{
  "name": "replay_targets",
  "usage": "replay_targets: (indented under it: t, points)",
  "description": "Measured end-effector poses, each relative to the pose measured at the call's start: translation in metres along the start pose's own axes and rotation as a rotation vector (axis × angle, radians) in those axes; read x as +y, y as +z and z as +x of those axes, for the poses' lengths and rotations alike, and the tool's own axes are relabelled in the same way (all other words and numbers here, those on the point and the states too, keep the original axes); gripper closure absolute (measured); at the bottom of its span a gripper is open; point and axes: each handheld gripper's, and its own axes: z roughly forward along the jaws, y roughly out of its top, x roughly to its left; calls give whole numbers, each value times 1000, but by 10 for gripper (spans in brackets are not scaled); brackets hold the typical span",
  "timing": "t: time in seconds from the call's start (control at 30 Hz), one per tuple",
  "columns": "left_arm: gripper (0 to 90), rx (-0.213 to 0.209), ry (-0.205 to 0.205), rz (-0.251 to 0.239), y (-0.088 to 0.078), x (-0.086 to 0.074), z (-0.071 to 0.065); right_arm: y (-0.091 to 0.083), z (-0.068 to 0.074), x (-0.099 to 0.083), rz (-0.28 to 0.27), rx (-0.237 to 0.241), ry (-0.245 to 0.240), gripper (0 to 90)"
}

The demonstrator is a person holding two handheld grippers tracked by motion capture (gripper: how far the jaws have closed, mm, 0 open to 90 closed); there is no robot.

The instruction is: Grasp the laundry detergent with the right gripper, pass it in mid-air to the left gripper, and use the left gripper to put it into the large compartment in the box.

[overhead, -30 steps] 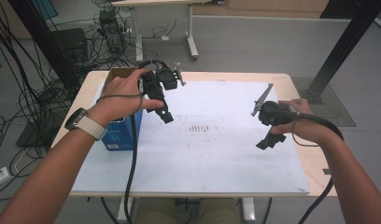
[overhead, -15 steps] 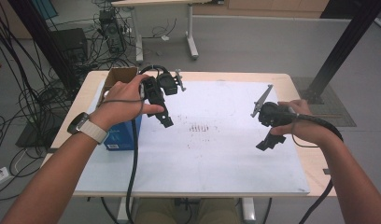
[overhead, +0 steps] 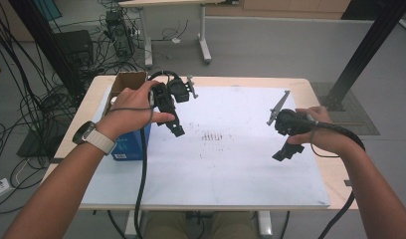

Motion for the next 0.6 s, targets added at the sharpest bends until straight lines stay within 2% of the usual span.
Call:
replay_targets:
  t: [0.6]
  points:
    - [100, -11, -11, -4, 7, 1, 3, 2, 0, -5, -9, 0, 6, 66]
